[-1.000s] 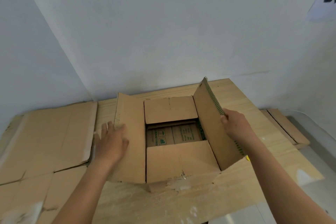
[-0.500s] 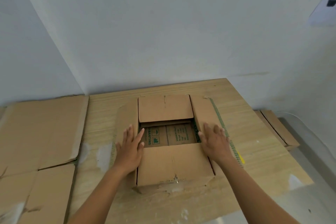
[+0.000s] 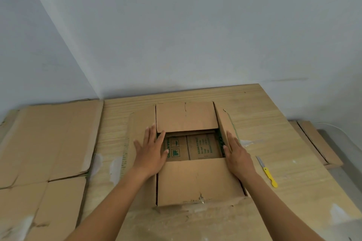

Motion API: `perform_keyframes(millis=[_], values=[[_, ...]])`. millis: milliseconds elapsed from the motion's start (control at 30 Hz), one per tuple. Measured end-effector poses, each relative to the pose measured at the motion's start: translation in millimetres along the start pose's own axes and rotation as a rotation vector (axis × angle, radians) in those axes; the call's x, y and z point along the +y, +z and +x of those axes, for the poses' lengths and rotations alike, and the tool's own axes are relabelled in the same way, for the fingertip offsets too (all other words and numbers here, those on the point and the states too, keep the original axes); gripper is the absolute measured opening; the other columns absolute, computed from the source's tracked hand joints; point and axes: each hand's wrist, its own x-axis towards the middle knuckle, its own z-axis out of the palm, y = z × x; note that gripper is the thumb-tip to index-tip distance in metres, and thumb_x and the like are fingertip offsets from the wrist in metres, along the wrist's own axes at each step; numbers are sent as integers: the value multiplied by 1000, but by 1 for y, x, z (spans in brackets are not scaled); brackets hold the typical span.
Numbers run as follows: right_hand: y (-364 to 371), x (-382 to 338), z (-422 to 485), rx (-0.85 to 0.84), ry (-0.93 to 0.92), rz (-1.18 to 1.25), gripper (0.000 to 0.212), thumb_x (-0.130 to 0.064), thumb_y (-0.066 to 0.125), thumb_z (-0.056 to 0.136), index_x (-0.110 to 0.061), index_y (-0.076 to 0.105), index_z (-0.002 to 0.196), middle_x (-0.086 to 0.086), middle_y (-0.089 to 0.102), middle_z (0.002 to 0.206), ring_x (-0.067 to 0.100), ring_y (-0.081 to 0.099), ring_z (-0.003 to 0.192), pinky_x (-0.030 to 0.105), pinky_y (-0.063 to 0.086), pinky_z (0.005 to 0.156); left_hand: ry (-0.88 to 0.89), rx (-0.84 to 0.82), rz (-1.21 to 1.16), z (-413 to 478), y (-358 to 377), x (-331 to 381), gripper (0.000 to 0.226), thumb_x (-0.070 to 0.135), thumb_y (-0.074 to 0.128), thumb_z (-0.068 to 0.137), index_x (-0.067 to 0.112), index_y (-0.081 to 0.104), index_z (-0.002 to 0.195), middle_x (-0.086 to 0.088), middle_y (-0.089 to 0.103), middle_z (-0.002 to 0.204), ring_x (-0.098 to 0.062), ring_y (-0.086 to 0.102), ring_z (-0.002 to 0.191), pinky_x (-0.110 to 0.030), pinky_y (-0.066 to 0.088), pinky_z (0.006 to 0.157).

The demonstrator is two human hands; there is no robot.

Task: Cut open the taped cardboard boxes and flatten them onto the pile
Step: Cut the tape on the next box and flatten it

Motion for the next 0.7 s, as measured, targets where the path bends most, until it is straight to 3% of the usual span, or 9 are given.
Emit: perform_keyframes(millis=[267,533,700], values=[[2,2,2,26,-25,13,52,-30,32,103,-31,14,151,3,26,155,24,32,139,37,37,102,9,59,115,51,-6,5,64,32,36,102,29,-3,153,-3,-22,158,-28,-28,142,-65,0,112],[0,-2,21,12,-27,-9,52,-31,32,103,-31,11,151,4,27,155,24,35,138,38,38,101,24,122,215,84,-17,8,81,9,49,96,29,-6,153,-9,-21,158,-30,-25,143,-65,1,113],[2,-2,22,39,-26,-3,52,-30,33,103,-31,14,151,3,27,155,23,35,138,36,39,101,121,31,203,89,-35,0,69,23,42,101,35,-5,151,-7,-18,158,-30,-19,144,-60,5,116]])
